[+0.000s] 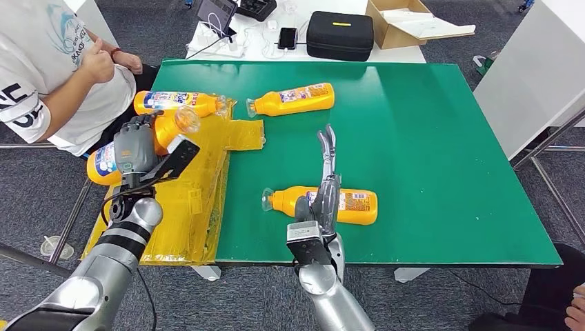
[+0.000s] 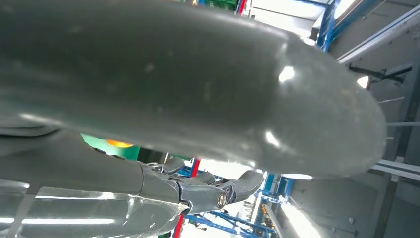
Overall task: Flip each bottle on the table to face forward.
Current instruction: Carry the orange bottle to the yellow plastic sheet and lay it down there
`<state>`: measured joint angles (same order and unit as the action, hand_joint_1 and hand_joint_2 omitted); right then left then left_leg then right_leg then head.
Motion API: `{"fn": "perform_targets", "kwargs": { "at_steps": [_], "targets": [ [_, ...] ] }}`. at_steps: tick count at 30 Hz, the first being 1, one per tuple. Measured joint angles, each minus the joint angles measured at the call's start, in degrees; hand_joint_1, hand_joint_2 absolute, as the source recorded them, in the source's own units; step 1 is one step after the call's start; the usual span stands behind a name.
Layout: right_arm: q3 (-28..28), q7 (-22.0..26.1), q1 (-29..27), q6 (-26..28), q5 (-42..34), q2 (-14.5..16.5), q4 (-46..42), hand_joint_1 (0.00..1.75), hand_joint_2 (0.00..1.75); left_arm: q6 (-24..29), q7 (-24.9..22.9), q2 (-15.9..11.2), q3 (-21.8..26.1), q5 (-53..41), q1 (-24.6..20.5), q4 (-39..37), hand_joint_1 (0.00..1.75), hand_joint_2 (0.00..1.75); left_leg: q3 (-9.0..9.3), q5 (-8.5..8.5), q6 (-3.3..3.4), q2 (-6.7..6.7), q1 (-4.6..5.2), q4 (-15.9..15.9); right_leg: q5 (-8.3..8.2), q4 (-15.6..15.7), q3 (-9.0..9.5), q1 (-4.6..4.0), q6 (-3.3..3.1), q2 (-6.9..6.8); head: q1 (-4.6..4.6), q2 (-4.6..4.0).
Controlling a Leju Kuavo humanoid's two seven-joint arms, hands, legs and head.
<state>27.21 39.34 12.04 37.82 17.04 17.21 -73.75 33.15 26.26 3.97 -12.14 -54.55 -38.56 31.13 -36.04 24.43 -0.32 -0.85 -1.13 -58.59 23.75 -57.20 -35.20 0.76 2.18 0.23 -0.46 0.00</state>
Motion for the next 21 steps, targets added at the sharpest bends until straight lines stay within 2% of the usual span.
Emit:
{"fn": "perform_targets", "kwargs": {
  "at_steps": [3,7,21],
  "targets": [
    [0.50,0.01,0.00,-0.91,-0.51,-0.28,-0.39,0.00,0.00,-5.13,-0.30,-0.87,-2.49,-3.46,0.06,-3.26,1.75,1.75,-0.01,0.00,0.00,0.00,-0.01,0.00,0.00,0.00,0.00,-0.01,0.00,0.00,0.02,0.00],
    [1.16,0.01,-0.01,-1.91,-0.90,-0.46,-0.52,0.00,0.00,-10.90,1.11,-1.51,-3.55,-3.20,1.01,-6.04,1.75,1.75,-0.01,0.00,0.00,0.01,0.00,0.00,0.00,0.00,-0.01,0.00,0.00,0.00,0.03,0.00],
    [2.14,0.01,-0.01,-4.91,-1.43,-0.73,0.13,0.00,0.00,-17.48,0.09,-3.74,-5.69,-5.32,2.50,-9.64,1.75,1.75,-0.03,0.00,0.00,-0.02,0.00,0.01,0.00,0.00,0.00,0.00,0.00,-0.01,0.02,0.00]
  ]
}}
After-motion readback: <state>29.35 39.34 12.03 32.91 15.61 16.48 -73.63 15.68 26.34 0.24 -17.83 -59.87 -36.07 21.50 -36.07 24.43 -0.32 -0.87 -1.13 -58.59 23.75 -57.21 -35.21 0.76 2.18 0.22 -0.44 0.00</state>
